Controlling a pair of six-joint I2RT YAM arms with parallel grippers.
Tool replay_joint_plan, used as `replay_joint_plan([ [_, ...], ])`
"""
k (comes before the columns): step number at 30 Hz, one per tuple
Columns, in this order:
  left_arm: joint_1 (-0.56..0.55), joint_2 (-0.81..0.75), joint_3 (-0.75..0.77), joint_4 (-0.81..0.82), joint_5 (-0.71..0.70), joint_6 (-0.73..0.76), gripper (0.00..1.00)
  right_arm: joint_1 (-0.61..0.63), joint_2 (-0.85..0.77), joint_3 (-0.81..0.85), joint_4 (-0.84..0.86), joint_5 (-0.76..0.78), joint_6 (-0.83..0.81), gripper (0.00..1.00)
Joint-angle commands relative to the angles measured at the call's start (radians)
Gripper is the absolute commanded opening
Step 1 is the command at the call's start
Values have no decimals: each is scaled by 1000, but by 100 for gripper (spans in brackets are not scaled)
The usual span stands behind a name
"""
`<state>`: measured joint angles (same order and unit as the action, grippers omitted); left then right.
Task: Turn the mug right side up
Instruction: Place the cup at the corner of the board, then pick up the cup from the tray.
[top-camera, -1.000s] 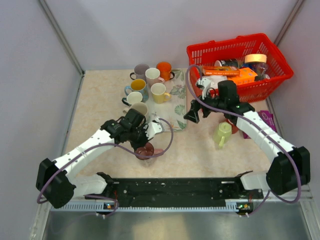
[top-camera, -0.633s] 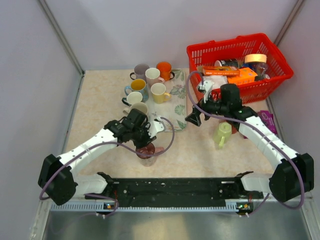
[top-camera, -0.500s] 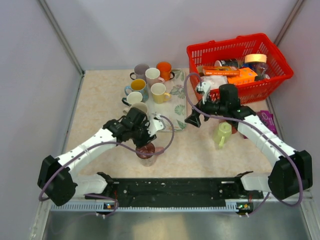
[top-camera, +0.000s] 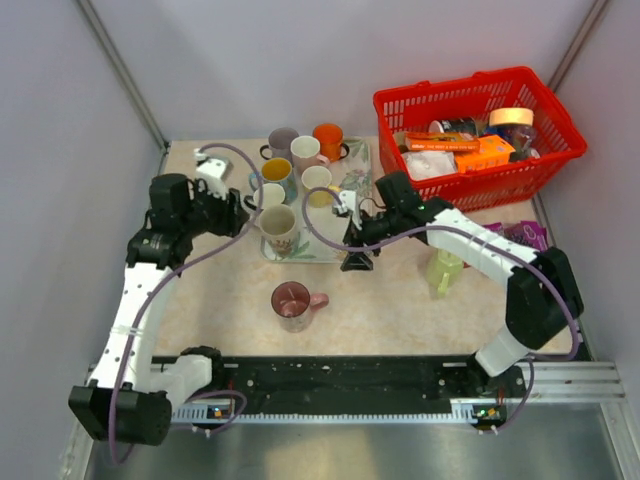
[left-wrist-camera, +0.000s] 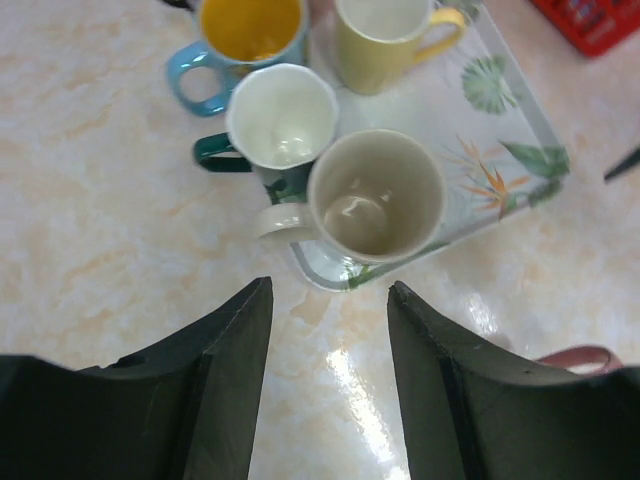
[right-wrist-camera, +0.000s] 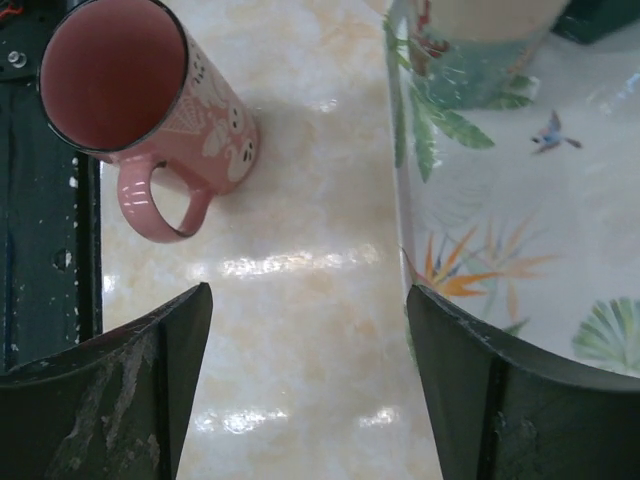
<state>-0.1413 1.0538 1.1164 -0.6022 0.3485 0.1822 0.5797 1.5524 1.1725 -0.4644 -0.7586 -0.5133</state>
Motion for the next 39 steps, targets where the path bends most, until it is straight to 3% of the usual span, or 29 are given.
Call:
replay_joint_plan([
  [1, 164, -64, -41, 104, 83, -224, 55, 77, 80, 114, -114, -62, -200, 75],
  [8, 252, -156, -90, 96, 101, -214, 55, 210, 167, 148, -255, -38, -401, 75],
  [15, 322, -186, -155, 131, 156, -279, 52, 247, 248, 208, -241, -21, -402, 73],
  [27, 330, -184, -148, 147, 159, -260, 52, 305, 321, 227, -166, -1, -320, 68],
  [31, 335, -192, -150, 153, 155, -254, 52, 313, 345, 236, -154, 2, -320, 53],
  [36, 339, -198, -152, 153, 153, -242, 52, 324, 334, 234, -152, 56, -318, 16],
  [39, 341, -198, -152, 151, 156, -244, 52, 313, 286, 202, -152, 114, -312, 0],
])
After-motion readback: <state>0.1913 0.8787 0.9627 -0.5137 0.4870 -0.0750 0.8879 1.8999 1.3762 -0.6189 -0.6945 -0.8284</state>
